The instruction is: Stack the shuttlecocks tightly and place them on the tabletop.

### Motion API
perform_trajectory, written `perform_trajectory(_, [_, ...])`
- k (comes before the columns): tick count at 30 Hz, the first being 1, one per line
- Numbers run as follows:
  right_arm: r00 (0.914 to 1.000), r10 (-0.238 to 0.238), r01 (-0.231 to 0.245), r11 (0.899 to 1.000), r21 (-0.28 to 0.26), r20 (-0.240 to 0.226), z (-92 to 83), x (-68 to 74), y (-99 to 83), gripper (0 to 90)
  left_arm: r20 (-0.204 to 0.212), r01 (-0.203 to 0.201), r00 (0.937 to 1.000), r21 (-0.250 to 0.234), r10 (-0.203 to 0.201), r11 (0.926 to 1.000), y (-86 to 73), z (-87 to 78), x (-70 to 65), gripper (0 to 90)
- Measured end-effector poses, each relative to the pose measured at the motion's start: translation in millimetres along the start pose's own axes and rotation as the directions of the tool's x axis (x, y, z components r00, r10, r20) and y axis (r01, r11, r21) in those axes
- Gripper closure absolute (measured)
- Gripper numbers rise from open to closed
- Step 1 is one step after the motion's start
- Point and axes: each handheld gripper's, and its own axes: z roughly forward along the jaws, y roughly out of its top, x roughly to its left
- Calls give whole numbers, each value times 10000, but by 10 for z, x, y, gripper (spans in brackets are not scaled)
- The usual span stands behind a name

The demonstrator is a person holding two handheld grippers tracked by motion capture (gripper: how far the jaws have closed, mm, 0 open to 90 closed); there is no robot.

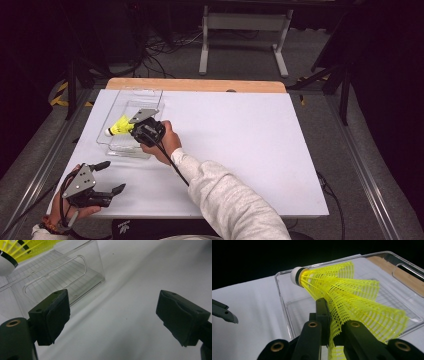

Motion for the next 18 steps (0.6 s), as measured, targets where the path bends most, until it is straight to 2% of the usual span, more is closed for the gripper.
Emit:
perform_trajectory(11, [9992, -266, 278, 9988, 414, -289, 116, 53, -11, 871, 16, -20, 10000, 36, 20, 10000, -1, -2, -2, 131])
perform_trajectory(18, [9991, -192, 218, 9974, 687, -377, 190, 56, -45, 869, 48, 4, 10000, 28, -4, 10000, -4, -1, -3, 131])
